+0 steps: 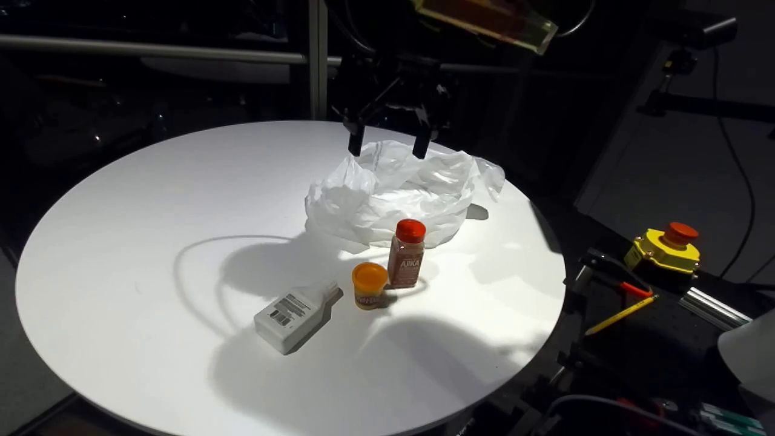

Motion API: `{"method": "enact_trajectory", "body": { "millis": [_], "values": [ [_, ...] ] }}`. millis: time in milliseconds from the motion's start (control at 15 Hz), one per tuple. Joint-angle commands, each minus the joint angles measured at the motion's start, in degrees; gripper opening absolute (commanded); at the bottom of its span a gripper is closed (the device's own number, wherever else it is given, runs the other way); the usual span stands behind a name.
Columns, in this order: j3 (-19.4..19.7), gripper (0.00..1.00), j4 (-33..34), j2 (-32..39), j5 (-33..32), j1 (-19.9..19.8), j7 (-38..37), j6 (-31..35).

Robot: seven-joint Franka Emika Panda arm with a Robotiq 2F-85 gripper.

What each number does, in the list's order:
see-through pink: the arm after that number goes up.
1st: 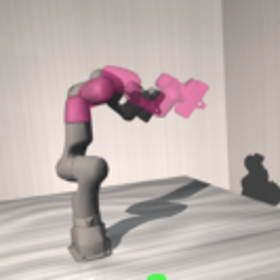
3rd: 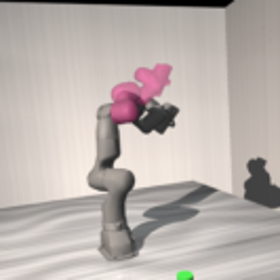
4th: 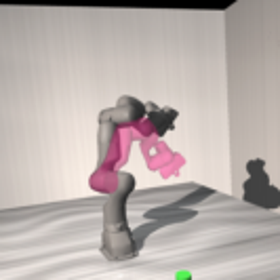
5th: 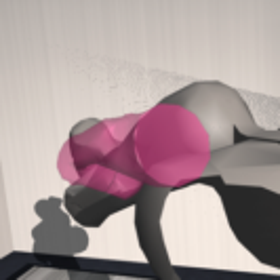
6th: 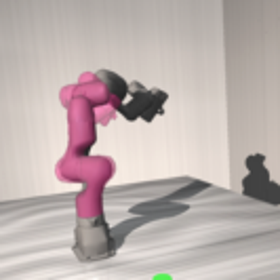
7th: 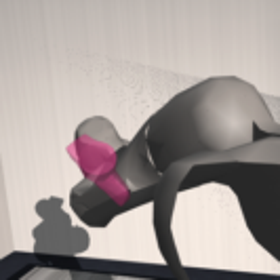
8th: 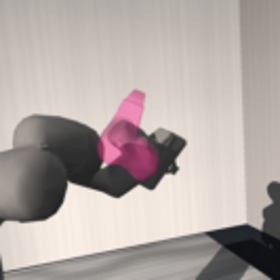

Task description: Put the containers in the plastic bag, pull the plastic bag upwards

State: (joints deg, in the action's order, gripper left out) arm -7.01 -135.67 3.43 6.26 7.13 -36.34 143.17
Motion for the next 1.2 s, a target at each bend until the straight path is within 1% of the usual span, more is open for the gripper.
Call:
{"method": "enact_trajectory", "body": {
  "millis": [0,133,200,267,333,667,1067,1133],
  "values": [
    [1.57,1.0,-2.01,0.59,-13.79,1.41,-14.84,-0.04],
    [1.56,1.0,-3.16,0.82,-17.05,1.49,-18.53,-1.29],
    [1.11,1.0,-4.13,1.06,-15.21,1.19,-17.2,-0.07],
    [1.08,1.0,-4.6,1.48,-14.89,1.11,-17.56,0.63],
    [0.9,1.0,-5.07,2.38,-12.23,0.65,-14.9,2.8],
    [0.71,1.0,-5.49,6.15,-4.43,0.1,-9.62,7.87],
    [1.51,1.0,-4.81,10.54,-1.16,0.71,-8.14,9.57],
    [1.64,0.98,-4.86,10.88,-0.84,0.65,-7.88,10.05]
  ]
}}
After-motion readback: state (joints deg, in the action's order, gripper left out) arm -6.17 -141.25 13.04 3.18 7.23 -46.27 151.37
